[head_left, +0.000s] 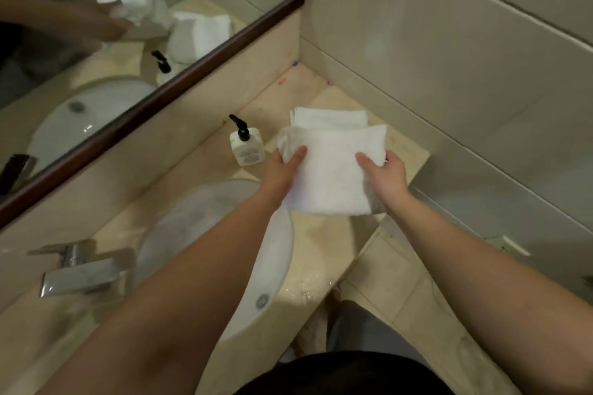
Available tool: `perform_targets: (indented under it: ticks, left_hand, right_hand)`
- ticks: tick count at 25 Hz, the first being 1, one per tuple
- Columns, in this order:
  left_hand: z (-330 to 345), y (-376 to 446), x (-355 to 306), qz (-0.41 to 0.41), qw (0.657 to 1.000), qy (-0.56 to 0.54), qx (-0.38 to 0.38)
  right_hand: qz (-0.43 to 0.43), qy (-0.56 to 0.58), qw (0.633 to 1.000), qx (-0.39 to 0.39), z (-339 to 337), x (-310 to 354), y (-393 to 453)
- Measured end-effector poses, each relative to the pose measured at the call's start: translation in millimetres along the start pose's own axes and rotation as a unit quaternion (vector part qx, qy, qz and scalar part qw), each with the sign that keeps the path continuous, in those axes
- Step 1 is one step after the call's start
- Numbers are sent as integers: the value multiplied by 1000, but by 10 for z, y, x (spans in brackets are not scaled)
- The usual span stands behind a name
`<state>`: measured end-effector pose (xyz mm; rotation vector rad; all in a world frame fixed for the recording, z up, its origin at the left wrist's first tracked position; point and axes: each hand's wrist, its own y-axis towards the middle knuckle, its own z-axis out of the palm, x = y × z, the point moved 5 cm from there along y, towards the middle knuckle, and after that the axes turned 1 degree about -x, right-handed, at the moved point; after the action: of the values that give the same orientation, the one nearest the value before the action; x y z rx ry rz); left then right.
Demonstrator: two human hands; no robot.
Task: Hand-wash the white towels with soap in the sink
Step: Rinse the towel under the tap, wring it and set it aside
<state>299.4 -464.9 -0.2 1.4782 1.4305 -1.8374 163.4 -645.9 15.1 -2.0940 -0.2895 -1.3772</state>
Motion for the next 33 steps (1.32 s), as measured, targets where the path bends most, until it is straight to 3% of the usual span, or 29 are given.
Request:
perform_targets:
  ticks: [7, 13, 16, 20, 21, 23, 25, 27, 29, 33]
  left_hand:
    - [311, 843, -431, 9, 999, 27, -31]
    - [497, 1527, -205, -70, 995, 31, -61]
    - [459, 1722, 46, -109, 988, 86, -70]
    - [493, 1777, 97, -89, 977, 159, -108]
    - [518, 1729, 31, -47, 966, 209, -144]
    - [666, 1628, -117, 103, 911, 354, -183]
    - [916, 1624, -41, 222, 862, 447, -93]
    - [1010, 1738, 158, 201, 854, 481, -12]
    - [1003, 1863, 307, 161, 856, 492, 1]
    - [1020, 1993, 364, 156, 845, 512, -7]
  right_hand:
    - [-23, -49, 998, 13, 56, 322, 1127]
    - [30, -111, 992, 55, 256, 72, 1856]
    - [53, -178, 979, 88, 305, -157, 2057]
    - [23, -250, 966, 62, 274, -192, 2088]
    - [-33, -283, 958, 29, 269, -131, 2041]
    - [-200, -353, 914, -4, 383, 36, 1907]
    - [-300, -438, 844, 79, 636, 18, 1796]
    - [-294, -506, 795, 161, 786, -173, 1826]
    - [-282, -523, 786, 169, 804, -341, 1933]
    - [-289, -527, 782, 167, 865, -443, 2039]
